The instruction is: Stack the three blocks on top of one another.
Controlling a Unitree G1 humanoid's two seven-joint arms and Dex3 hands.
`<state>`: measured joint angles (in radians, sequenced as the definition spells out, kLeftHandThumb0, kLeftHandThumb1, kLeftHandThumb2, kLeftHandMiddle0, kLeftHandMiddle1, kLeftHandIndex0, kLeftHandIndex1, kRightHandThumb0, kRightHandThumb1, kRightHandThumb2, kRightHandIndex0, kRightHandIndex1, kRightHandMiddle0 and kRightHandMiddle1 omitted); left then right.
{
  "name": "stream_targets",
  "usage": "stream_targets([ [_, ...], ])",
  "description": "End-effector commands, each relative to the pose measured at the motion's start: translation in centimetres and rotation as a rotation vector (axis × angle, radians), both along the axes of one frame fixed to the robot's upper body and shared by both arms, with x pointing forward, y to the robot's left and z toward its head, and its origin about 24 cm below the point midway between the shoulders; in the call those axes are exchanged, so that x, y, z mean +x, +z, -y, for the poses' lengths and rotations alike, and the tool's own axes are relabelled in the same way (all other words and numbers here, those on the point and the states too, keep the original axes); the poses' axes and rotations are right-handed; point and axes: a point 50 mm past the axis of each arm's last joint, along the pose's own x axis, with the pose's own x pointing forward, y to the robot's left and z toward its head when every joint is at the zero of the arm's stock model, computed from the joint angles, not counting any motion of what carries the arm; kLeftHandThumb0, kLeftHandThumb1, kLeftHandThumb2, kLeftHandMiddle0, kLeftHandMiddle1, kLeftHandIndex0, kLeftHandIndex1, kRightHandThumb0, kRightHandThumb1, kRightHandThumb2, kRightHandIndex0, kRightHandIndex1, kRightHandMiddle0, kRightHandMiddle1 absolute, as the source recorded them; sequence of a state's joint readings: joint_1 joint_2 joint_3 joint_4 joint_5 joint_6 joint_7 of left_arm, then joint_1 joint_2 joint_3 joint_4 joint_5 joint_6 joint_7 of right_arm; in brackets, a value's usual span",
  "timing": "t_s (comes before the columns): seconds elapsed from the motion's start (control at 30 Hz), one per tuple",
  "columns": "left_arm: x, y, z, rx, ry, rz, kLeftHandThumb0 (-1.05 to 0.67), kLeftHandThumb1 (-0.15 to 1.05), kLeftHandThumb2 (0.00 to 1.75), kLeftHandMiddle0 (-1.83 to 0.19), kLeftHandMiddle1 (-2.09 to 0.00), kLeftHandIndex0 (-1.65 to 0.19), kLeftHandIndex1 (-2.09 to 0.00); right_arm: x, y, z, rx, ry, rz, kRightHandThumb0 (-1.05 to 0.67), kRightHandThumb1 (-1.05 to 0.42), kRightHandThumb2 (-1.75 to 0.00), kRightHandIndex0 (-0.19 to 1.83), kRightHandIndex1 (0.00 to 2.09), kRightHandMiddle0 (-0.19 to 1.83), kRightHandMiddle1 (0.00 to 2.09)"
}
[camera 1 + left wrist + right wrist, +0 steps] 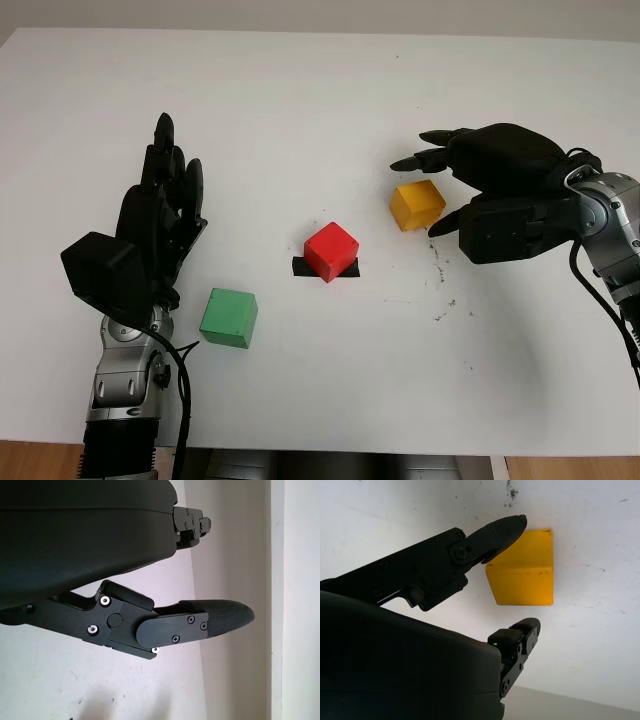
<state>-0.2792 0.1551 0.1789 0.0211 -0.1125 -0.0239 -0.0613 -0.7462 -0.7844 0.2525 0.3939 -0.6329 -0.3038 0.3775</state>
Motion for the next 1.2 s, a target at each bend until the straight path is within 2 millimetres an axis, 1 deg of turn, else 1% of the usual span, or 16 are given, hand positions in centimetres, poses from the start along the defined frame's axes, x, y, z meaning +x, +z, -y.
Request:
stream_targets([
  [0.0,-0.2,0.2,-0.3,0.005,0.007,0.013,-0.74,1.05,0.54,0.10,-0.05,0.06,-0.05,-0.1,-0.3,0.1,0.001,0.005,0.003,-0.53,-0.83,-0.05,0.24,0.08,0.57,0.12],
  [0.07,-0.3,0.2,-0.3,0.003,0.008,0.012,-0.74,1.05,0.54,0.10,-0.05,0.06,-0.05,-0.1,-0.4,0.1,0.000,0.011,0.010,-0.52,-0.82,-0.05,0.25,0.08,0.59,0.13],
  [0.27,-0.3,0.2,-0.3,0.003,0.009,0.009,-0.74,1.05,0.54,0.10,-0.05,0.06,-0.05,0.0,-0.7,0.1,0.003,0.025,0.032,-0.44,-0.80,-0.05,0.32,0.10,0.76,0.19],
  [0.4,-0.3,0.1,-0.3,0.001,0.009,0.009,-0.74,1.05,0.53,0.10,-0.05,0.06,-0.05,0.1,-0.7,0.1,-0.007,0.010,0.023,-0.38,-0.83,-0.06,0.37,0.10,0.86,0.25],
  [0.53,-0.3,0.0,-0.3,0.001,0.009,0.005,-0.74,1.05,0.53,0.10,-0.05,0.06,-0.05,0.1,-0.8,0.2,-0.026,0.008,0.023,-0.35,-0.85,-0.06,0.41,0.10,0.93,0.32],
  [0.57,-0.3,0.1,-0.3,0.005,0.011,0.005,-0.74,1.05,0.53,0.10,-0.05,0.06,-0.05,0.1,-0.8,0.3,-0.033,0.011,0.026,-0.35,-0.86,-0.06,0.42,0.09,0.91,0.40],
  [0.63,-0.3,0.1,-0.3,0.012,0.013,0.004,-0.74,1.05,0.53,0.10,-0.05,0.06,-0.05,0.1,-0.8,0.3,-0.039,0.016,0.034,-0.35,-0.87,-0.05,0.45,0.07,0.81,0.64],
  [0.67,-0.3,0.1,-0.3,0.012,0.014,0.004,-0.74,1.05,0.54,0.10,-0.05,0.06,-0.05,0.1,-0.8,0.4,-0.044,0.020,0.042,-0.34,-0.87,-0.05,0.46,0.07,0.79,0.70],
  [0.8,-0.3,0.0,-0.3,0.010,0.018,0.005,-0.75,1.05,0.53,0.09,-0.06,0.05,-0.06,0.2,-0.9,0.4,-0.047,0.018,0.042,-0.34,-0.87,-0.05,0.48,0.06,0.73,0.81],
  [0.93,-0.4,0.0,-0.3,0.010,0.017,0.006,-0.74,1.05,0.53,0.09,-0.05,0.05,-0.05,0.2,-0.6,0.5,0.022,0.013,0.038,-0.34,-0.88,-0.06,0.49,0.06,0.66,0.91],
  [1.17,-0.3,-0.1,-0.3,0.005,0.015,0.004,-0.74,1.05,0.53,0.09,-0.05,0.06,-0.05,0.2,1.5,0.7,0.254,0.004,0.036,-0.34,-0.91,-0.06,0.49,0.05,0.51,1.15],
])
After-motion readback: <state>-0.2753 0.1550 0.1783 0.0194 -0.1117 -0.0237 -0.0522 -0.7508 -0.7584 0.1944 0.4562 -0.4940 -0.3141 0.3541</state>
